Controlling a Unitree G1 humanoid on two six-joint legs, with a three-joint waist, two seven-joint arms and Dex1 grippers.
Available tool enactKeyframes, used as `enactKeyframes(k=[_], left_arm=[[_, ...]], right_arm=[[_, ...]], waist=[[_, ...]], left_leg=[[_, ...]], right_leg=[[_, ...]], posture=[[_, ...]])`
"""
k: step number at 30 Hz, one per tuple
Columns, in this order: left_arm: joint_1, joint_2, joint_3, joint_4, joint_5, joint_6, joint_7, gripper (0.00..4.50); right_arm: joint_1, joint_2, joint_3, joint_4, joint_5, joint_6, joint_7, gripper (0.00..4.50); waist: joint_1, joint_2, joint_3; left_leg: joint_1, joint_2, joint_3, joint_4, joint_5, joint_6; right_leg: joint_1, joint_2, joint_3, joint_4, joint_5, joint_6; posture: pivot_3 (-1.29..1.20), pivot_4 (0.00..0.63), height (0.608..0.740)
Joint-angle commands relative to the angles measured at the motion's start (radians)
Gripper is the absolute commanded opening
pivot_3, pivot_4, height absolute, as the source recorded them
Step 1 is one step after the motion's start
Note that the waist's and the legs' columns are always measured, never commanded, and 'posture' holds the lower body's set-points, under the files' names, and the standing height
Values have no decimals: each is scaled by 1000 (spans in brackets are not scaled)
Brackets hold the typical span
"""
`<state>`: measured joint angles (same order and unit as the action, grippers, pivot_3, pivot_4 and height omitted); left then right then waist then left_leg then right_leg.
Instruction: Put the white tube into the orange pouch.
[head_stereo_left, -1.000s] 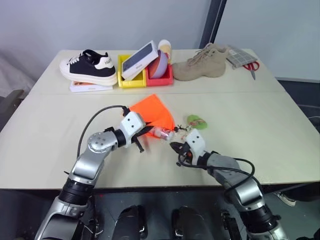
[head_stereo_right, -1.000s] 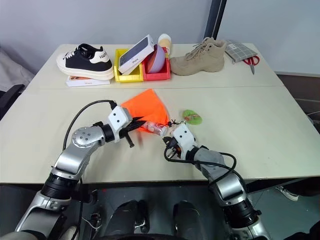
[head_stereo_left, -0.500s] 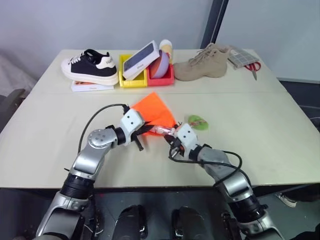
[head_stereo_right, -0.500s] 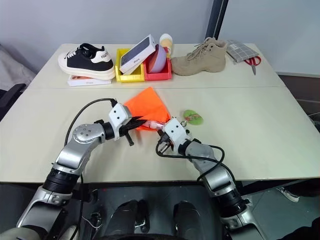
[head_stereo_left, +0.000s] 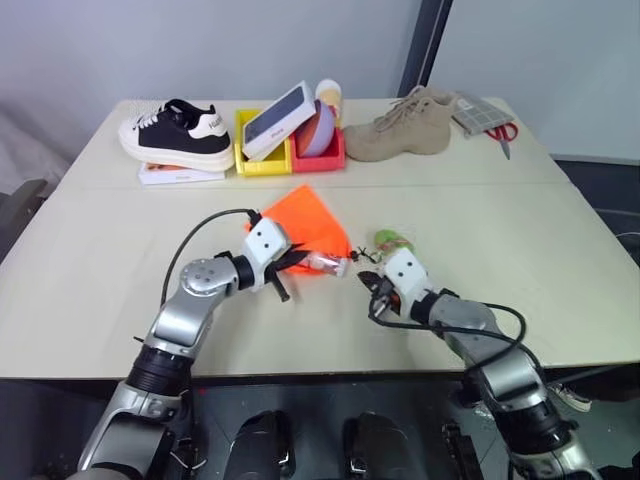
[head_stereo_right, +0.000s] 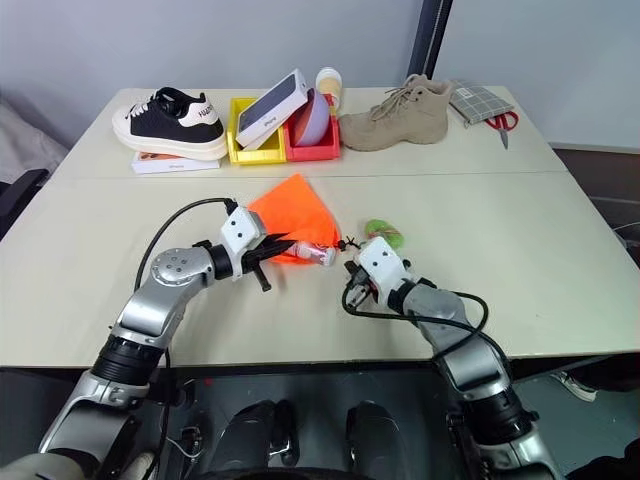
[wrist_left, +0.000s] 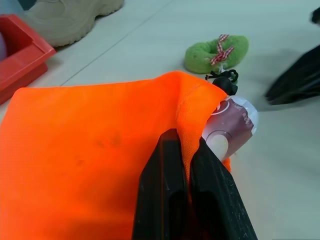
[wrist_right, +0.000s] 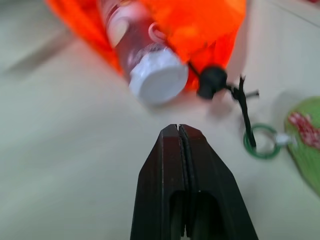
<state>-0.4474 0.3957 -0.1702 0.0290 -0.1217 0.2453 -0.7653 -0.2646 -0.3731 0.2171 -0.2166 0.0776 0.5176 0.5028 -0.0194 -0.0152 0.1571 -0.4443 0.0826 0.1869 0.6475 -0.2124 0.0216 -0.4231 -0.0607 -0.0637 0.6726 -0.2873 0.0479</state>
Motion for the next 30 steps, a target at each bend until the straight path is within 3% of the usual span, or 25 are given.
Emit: enactKeyframes(k=[1,13,16,24,26,28,30], left_arm=[[-23,-2,9,-17,-7,-23,-3,0],[-11,-7,-8,-51,-7,-8,-10,0],[2,7,-18,-64,-1,-2,-22,0],[54,58,-42,-88,18,-2,-54,0],[64,63,-39,-93,0,14,-67,0],[79,72,-24,-98,-28,46,-87,563],[93,90,-22,-110,-43,64,-112,1399]], right_arm=[[-59,48,26,35,-14,-51,-10,29],[-193,188,114,165,-48,-121,4,29],[-161,165,93,118,-40,-107,14,29],[5,-25,-33,-77,23,-55,99,29],[32,-70,-81,-101,52,-40,125,574],[46,-115,-128,-102,67,-36,144,1329],[35,-135,-151,-74,58,-42,129,2408]], waist=[[0,0,0],[2,0,0],[2,0,0],[1,0,0],[0,0,0],[0,0,0],[-1,0,0]], left_leg=[[0,0,0,0,0,0],[0,0,1,0,3,-4],[0,0,1,0,3,-5],[0,0,1,0,0,-1],[0,0,0,-1,0,0],[0,0,0,-1,0,0],[0,0,0,-1,0,0]], right_leg=[[0,0,0,0,0,0],[0,0,0,0,0,0],[0,0,0,0,0,0],[0,-1,0,0,0,0],[0,-1,0,0,0,0],[0,-1,0,0,0,-1],[0,-1,0,0,0,-1]], posture=[[0,150,740],[0,150,740],[0,150,740],[0,150,740],[0,150,740],[0,150,740],[0,150,740]])
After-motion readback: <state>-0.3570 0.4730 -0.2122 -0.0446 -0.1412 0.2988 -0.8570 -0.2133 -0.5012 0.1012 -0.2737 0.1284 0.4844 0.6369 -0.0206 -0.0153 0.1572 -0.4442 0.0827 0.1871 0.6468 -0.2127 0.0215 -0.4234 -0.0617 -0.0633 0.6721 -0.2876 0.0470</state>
